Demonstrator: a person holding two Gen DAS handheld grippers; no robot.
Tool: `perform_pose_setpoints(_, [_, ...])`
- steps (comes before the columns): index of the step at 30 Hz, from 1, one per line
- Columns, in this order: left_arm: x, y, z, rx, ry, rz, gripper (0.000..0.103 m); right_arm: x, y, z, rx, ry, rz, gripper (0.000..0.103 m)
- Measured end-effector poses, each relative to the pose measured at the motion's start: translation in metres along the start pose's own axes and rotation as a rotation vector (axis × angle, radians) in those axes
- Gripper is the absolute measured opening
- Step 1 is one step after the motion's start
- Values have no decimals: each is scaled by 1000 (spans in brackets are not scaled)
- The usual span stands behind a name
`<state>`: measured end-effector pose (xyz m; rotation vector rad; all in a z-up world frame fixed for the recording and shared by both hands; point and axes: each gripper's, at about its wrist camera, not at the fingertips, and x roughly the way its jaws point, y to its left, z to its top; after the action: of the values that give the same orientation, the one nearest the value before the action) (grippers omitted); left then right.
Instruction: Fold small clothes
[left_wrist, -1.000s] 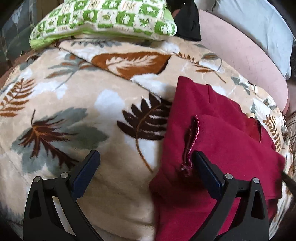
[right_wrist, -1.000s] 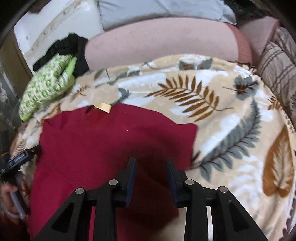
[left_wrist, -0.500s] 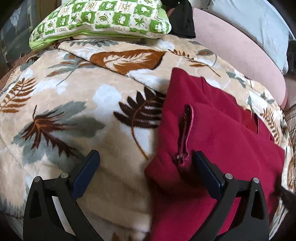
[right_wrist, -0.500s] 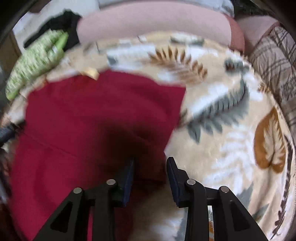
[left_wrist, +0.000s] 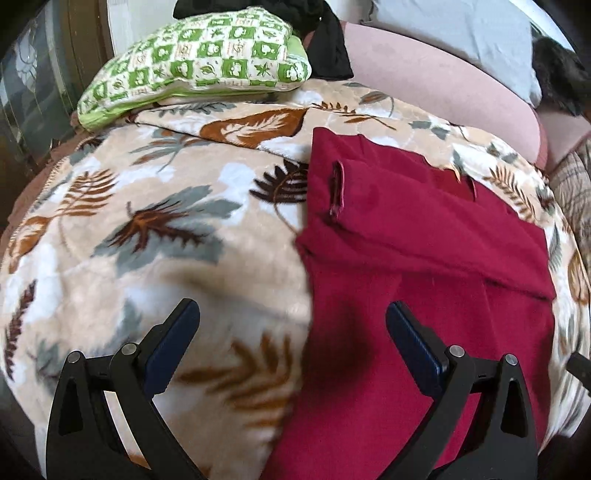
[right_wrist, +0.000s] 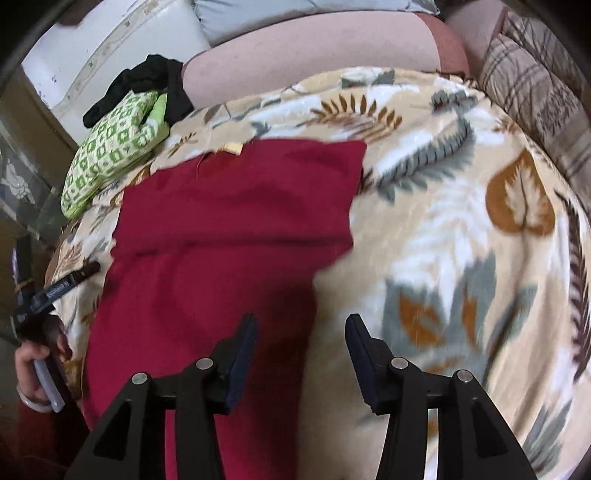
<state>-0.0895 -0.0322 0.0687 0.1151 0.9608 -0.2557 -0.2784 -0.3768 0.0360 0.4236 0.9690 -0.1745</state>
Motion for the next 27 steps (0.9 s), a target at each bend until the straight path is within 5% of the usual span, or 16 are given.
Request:
perform_pose_setpoints(8, [-29,24,-48,-31,67,-42,101,30,-5,-24,62,7,21,51])
perform_pose_setpoints(9, [-32,26,-55,-35,83,-46,101,29,0,-25,28,-1,13,46])
perform_pose_setpoints(10, [-34,28,-61,-35,90,-48,101,29,3,-26,-5,4,4,12])
perform_pose_setpoints(11, [-39,29,-67,-31,95,-49,101,27,4,-26,-14,5,2,4])
perform_pose_setpoints(15, [-52,32,-81,-33,92,-64,101,17,-9,-27,21,-24,-23,1])
perform_pose_setpoints(19, [-55,35,-88,-67,104,-100,101,7,-23,-24,117,-62,39,4])
perform_pose_setpoints(21, [-53,31,-91,-61,116,-97,101,9,-20,-18,127,-73,66,20])
perform_pose_setpoints(22, [-53,31,-91,-55,118,-92,101,11,-17,-14,130,-82,60,41])
perform_pose_setpoints(23, [-53,29,-92,-48,120,-85,101,16,-13,-10,127,-82,70,50])
perform_pose_setpoints(25, [-53,28,-94,-40,120,-78,101,34,-4,1,121,-57,84,50])
perform_pose_setpoints(27, [-54,28,-97,-38,124,-72,101,50,5,5,94,-18,57,30])
